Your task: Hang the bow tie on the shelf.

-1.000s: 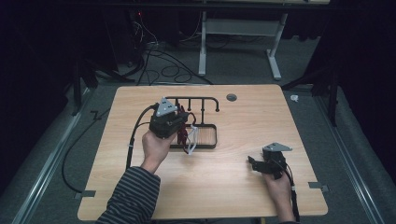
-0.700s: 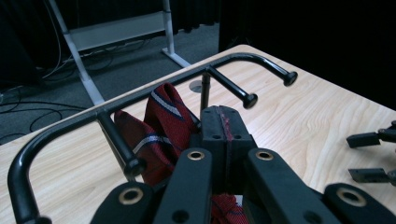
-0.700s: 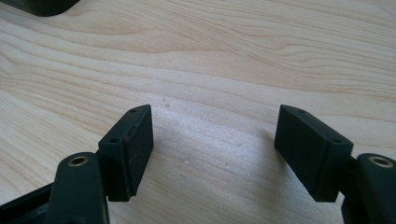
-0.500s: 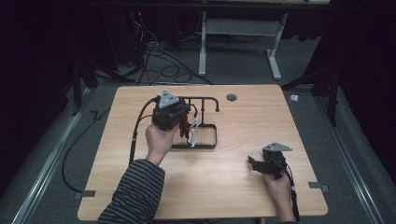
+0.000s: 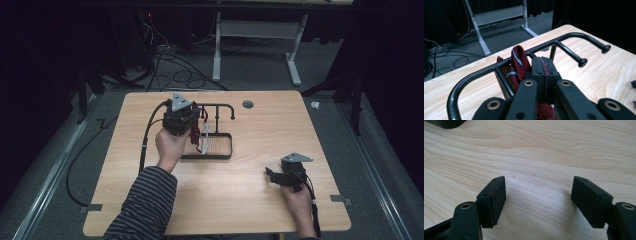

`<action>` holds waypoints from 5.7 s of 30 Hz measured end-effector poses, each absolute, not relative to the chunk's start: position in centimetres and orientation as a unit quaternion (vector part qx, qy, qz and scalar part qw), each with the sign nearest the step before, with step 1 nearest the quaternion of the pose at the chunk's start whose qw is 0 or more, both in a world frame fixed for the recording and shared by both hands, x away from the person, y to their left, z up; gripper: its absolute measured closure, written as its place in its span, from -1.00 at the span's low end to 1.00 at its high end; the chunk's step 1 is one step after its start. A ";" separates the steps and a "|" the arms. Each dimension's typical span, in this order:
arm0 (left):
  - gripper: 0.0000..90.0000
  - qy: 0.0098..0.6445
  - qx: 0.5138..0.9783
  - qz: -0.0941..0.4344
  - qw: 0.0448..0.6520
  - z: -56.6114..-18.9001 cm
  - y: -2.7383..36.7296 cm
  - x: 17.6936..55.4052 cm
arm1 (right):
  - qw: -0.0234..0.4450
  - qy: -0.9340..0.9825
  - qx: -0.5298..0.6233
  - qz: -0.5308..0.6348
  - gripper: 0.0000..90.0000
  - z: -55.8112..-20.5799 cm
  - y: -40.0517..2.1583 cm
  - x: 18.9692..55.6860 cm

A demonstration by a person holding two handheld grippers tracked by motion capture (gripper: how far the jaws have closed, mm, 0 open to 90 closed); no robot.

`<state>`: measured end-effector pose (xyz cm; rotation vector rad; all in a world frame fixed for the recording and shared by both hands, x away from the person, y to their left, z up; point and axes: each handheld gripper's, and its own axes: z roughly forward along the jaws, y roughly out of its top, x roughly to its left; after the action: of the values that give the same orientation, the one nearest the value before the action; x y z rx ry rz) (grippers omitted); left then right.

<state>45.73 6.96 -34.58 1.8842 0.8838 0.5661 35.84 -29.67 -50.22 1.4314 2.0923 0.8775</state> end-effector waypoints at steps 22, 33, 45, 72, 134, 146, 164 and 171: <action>0.91 0.358 0.777 0.232 0.462 -34.6 7.1 45.6 | 0.227 0.760 0.519 0.319 -0.35 -50.2 -29.7 35.8; 0.78 0.350 0.778 0.232 0.467 -34.3 7.6 44.5 | 0.227 0.760 0.519 0.319 -0.35 -50.2 -29.7 35.8; 0.67 0.342 0.781 0.228 0.470 -34.1 8.5 43.2 | 0.227 0.759 0.520 0.318 -0.35 -50.2 -29.7 35.8; 0.54 0.357 0.773 0.211 0.480 -35.3 11.4 41.1 | 0.228 0.759 0.520 0.318 -0.35 -50.2 -29.7 35.8; 0.49 0.396 0.749 0.207 0.490 -37.3 15.7 37.9 | 0.228 0.759 0.520 0.318 -0.35 -50.2 -29.6 35.8; 0.48 0.407 0.744 0.204 0.490 -38.0 16.4 37.4 | 0.228 0.759 0.520 0.318 -0.35 -50.2 -29.6 35.8; 0.44 0.422 0.738 0.200 0.488 -39.0 17.3 36.8 | 0.228 0.758 0.521 0.319 -0.34 -50.2 -29.6 35.8; 0.42 0.429 0.735 0.199 0.486 -39.4 17.7 36.5 | 0.228 0.758 0.521 0.319 -0.35 -50.2 -29.6 35.8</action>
<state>36.54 17.72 -39.39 1.7881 1.0434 0.4838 35.83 -29.63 -50.23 1.4345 2.0889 0.8781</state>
